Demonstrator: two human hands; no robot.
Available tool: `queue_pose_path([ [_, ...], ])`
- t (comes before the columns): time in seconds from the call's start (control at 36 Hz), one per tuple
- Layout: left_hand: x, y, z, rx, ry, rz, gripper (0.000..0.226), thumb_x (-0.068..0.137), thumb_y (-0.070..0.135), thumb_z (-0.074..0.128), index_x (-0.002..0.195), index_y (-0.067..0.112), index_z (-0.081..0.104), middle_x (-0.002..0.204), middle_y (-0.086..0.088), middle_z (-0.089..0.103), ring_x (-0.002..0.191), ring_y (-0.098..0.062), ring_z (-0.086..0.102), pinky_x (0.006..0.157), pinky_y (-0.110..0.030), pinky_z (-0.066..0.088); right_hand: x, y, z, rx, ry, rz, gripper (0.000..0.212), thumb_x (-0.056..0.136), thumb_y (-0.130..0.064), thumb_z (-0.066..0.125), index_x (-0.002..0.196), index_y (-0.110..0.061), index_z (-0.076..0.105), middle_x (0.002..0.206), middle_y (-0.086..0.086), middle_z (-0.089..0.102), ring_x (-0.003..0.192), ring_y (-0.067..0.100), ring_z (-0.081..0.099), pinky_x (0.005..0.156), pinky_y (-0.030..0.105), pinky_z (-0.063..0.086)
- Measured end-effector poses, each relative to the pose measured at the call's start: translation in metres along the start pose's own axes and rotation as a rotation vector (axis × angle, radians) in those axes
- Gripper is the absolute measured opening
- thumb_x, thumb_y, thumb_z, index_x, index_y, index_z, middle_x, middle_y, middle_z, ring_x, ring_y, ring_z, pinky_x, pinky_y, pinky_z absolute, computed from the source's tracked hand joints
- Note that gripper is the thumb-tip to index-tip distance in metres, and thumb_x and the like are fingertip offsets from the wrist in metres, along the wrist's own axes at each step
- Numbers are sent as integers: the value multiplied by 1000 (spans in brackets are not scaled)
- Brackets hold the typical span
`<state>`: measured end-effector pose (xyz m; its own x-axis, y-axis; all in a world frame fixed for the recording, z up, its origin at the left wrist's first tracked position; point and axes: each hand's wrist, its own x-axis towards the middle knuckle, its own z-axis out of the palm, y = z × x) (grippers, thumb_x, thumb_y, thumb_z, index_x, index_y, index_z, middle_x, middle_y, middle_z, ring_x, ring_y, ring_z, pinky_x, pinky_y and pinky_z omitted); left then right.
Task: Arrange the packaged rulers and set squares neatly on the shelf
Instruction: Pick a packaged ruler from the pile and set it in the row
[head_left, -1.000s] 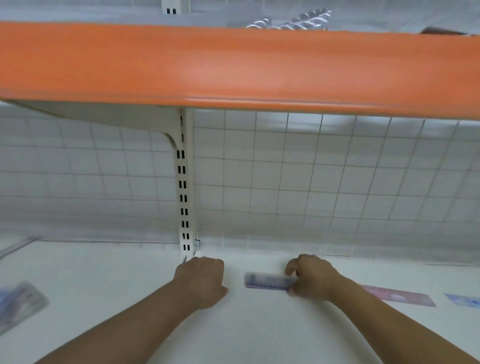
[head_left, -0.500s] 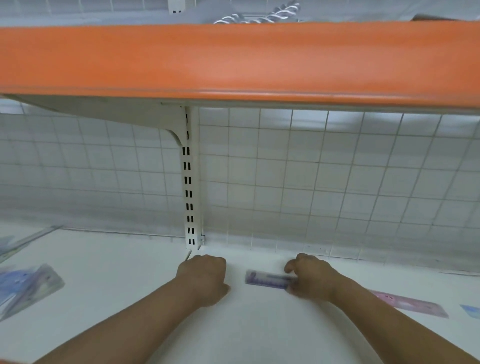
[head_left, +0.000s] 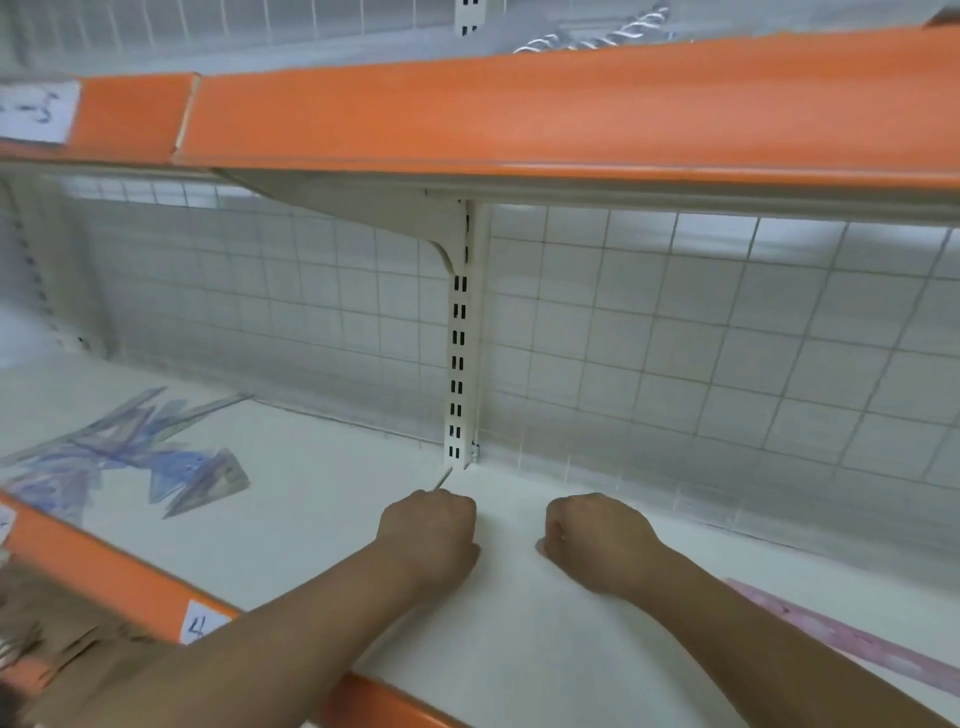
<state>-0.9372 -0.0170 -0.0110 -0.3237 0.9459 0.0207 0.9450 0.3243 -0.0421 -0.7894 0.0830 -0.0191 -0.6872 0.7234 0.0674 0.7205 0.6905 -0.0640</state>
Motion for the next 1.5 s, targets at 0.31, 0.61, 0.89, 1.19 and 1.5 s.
queue_pose_path([
  [0.31, -50, -69, -6, 7, 61, -189, 28, 97, 34, 45, 111, 12, 56, 119, -7, 56, 112, -27, 54, 78, -29, 39, 14, -90, -4, 17, -43, -207, 25, 94, -40, 48, 95, -17, 58, 106, 2, 63, 101, 23, 57, 81, 35, 47],
  [0.61, -118, -193, -16, 23, 70, -313, 26, 97, 31, 48, 109, 9, 54, 117, -10, 57, 110, -28, 55, 76, -30, 39, 27, -229, -6, 28, -27, -367, 29, 95, -43, 47, 98, -17, 59, 106, 2, 64, 101, 23, 57, 79, 33, 45],
  [0.89, -166, -314, -21, -14, 99, -327, 25, 97, 34, 45, 109, 14, 54, 116, -4, 57, 108, -24, 54, 79, -30, 41, 31, -346, -3, 59, 50, -309, 28, 94, -39, 50, 103, -15, 61, 113, -1, 62, 99, 23, 58, 79, 34, 50],
  [1.19, -173, -396, -7, -99, 97, -308, 16, 96, 33, 46, 87, 20, 44, 92, 1, 49, 84, -18, 48, 72, -28, 41, 59, -418, 11, 17, 9, -288, 28, 96, -36, 46, 100, -14, 62, 110, 3, 66, 100, 20, 58, 75, 30, 46],
  [1.5, -112, -450, 3, -76, 83, -348, 6, 94, 23, 47, 92, 18, 50, 102, -4, 57, 94, -20, 55, 68, -25, 37, 148, -446, 24, -12, 34, -315, 26, 97, -35, 47, 100, -15, 62, 106, 3, 65, 99, 23, 59, 70, 29, 41],
])
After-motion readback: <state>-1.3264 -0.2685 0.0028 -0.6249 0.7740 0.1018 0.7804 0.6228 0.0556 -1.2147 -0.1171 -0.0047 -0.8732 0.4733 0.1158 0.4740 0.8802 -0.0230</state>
